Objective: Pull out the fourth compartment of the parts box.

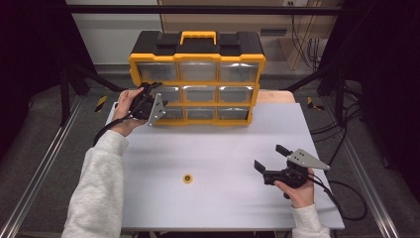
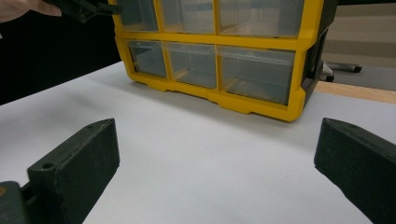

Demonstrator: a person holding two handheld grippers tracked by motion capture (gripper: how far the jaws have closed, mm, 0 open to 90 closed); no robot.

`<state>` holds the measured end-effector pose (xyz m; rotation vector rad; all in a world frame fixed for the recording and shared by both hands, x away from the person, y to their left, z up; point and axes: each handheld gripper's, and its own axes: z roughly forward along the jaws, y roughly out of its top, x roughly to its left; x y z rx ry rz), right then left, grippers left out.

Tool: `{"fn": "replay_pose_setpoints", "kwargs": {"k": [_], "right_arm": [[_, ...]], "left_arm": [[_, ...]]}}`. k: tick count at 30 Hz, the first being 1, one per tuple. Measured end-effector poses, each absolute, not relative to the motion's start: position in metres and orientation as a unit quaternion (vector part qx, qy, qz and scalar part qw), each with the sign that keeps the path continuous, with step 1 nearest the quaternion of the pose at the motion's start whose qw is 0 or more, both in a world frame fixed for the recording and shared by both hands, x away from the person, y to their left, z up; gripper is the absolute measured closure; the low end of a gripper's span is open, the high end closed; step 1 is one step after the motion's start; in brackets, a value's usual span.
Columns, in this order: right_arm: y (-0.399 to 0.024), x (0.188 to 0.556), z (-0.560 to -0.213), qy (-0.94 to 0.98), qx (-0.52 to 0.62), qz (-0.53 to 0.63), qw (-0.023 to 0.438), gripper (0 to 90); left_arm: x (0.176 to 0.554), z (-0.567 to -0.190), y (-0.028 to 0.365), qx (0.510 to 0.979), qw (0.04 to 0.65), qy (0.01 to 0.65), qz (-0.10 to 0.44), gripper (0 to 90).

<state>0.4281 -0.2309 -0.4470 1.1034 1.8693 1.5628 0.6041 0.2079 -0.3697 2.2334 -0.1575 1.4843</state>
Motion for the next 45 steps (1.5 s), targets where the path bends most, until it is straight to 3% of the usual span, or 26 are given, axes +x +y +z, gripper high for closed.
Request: {"fn": "replay_pose_setpoints", "kwargs": {"k": [45], "right_arm": [[-0.230, 0.428, -0.447, 0.679, 0.401, 0.570, 0.230, 0.7]], "left_arm": [[0.608, -0.384, 0.207, 0.763, 0.140, -0.133, 0.617, 73.9]]}}
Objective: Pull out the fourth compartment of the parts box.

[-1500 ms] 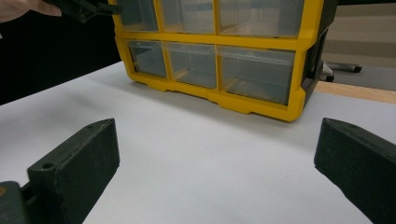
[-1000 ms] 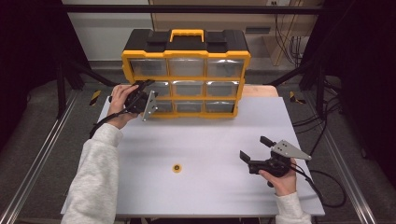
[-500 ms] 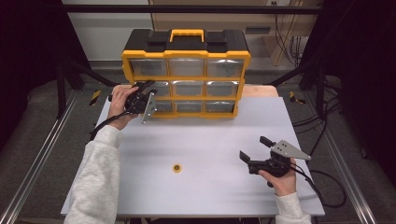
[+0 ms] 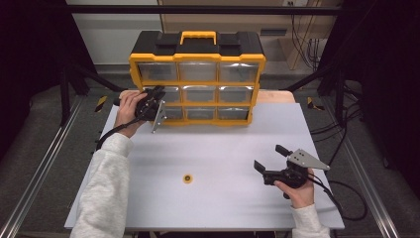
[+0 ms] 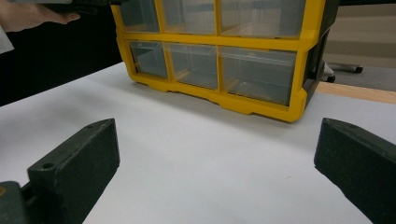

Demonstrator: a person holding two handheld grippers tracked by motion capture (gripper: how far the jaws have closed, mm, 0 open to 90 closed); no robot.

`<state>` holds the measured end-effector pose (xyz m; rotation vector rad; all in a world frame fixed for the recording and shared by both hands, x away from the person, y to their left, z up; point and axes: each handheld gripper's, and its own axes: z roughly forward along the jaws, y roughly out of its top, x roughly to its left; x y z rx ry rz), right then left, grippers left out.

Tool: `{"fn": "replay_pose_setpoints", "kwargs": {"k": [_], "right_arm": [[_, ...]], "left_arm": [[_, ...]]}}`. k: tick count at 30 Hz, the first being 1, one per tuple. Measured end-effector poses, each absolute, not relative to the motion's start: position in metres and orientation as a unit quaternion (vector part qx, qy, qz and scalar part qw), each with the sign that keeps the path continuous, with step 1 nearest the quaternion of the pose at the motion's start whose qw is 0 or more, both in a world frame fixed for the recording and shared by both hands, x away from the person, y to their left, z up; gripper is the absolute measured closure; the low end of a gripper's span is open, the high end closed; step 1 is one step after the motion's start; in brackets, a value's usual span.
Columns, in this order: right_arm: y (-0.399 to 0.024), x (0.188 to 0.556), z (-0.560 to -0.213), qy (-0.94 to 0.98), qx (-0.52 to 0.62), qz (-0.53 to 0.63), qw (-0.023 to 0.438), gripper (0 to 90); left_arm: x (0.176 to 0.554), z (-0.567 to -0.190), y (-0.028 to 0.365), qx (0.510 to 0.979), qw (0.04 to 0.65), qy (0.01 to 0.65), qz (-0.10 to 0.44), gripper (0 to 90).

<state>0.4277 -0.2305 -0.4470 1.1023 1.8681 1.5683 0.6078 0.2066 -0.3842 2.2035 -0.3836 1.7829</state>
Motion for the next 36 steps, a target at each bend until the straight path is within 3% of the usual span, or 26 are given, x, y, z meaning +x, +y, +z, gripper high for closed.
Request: {"fn": "replay_pose_setpoints", "kwargs": {"k": [36], "right_arm": [[-0.231, 0.427, -0.447, 0.681, 0.399, 0.568, 0.233, 0.8]], "left_arm": [[0.590, -0.386, 0.205, 0.747, 0.119, -0.154, 0.635, 78.2]]}}
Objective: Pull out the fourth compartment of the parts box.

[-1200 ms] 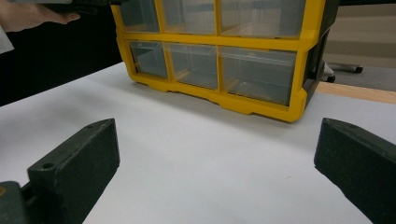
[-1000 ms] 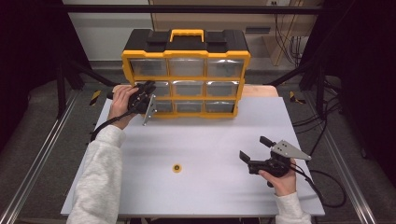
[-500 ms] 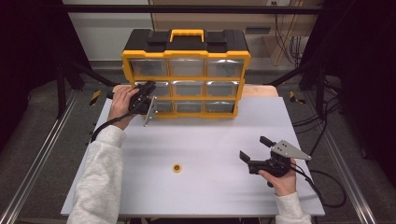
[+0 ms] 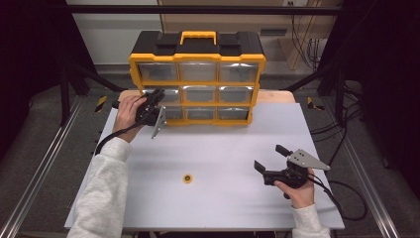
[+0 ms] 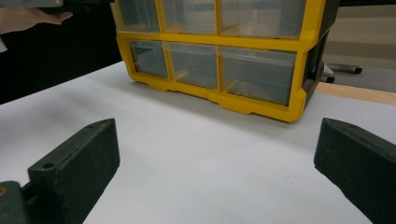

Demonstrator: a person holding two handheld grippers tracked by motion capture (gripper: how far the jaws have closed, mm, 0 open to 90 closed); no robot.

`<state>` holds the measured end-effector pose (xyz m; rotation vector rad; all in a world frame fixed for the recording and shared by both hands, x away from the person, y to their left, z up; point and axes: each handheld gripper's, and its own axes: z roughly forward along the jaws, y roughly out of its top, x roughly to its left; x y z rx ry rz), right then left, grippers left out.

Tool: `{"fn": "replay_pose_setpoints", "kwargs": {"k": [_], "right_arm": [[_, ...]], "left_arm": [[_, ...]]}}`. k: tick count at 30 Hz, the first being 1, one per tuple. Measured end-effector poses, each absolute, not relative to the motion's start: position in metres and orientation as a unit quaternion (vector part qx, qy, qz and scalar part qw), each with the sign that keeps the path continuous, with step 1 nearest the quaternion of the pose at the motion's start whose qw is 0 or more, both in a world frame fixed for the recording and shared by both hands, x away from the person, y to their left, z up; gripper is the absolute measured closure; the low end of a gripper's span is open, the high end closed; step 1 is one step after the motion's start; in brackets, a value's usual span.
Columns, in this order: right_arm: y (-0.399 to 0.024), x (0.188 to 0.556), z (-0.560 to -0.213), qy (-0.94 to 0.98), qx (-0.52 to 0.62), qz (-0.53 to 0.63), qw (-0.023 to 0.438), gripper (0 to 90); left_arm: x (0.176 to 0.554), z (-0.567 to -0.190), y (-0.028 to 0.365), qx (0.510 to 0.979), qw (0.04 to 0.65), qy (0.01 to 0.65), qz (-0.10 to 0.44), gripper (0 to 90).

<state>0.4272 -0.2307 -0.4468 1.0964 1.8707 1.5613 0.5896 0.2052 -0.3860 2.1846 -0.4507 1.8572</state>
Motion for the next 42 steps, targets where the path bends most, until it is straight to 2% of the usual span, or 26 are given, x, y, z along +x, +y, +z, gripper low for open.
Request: {"fn": "replay_pose_setpoints", "kwargs": {"k": [42], "right_arm": [[-0.230, 0.427, -0.448, 0.685, 0.397, 0.564, 0.235, 0.7]], "left_arm": [[0.544, -0.396, 0.209, 0.726, 0.126, -0.159, 0.657, 78.4]]}}
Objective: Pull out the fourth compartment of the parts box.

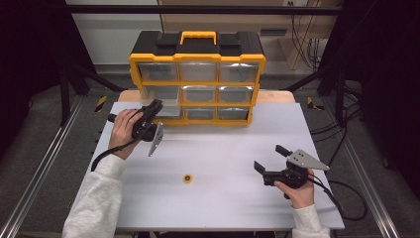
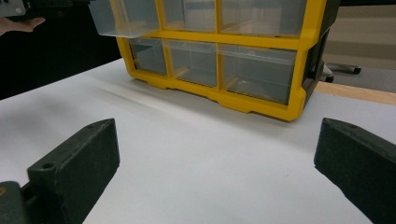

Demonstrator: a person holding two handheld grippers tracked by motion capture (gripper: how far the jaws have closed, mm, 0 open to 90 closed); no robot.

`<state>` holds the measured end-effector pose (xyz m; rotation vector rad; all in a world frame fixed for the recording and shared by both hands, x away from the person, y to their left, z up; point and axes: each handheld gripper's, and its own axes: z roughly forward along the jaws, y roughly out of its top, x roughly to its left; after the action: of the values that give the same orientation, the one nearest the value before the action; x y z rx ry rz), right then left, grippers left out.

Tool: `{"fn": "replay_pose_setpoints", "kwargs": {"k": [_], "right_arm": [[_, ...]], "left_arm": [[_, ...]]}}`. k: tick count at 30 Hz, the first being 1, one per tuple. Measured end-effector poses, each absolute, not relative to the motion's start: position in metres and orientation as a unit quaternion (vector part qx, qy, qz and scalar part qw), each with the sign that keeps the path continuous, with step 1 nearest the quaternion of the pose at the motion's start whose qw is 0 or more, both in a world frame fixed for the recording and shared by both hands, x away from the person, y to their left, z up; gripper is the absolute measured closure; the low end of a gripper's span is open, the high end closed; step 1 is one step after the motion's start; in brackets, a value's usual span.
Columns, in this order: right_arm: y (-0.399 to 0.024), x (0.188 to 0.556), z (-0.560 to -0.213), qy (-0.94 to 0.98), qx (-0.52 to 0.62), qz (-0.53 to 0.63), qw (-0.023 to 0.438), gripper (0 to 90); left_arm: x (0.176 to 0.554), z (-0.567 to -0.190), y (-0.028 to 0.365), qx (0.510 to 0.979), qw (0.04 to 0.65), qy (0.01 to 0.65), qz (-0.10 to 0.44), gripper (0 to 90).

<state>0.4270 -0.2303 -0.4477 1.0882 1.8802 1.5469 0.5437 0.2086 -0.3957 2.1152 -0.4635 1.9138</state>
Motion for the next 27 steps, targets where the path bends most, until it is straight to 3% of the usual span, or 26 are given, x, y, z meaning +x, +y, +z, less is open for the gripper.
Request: {"fn": "replay_pose_setpoints", "kwargs": {"k": [27], "right_arm": [[-0.230, 0.427, -0.448, 0.687, 0.396, 0.562, 0.235, 0.7]], "left_arm": [[0.524, -0.399, 0.212, 0.720, 0.129, -0.163, 0.663, 78.4]]}}
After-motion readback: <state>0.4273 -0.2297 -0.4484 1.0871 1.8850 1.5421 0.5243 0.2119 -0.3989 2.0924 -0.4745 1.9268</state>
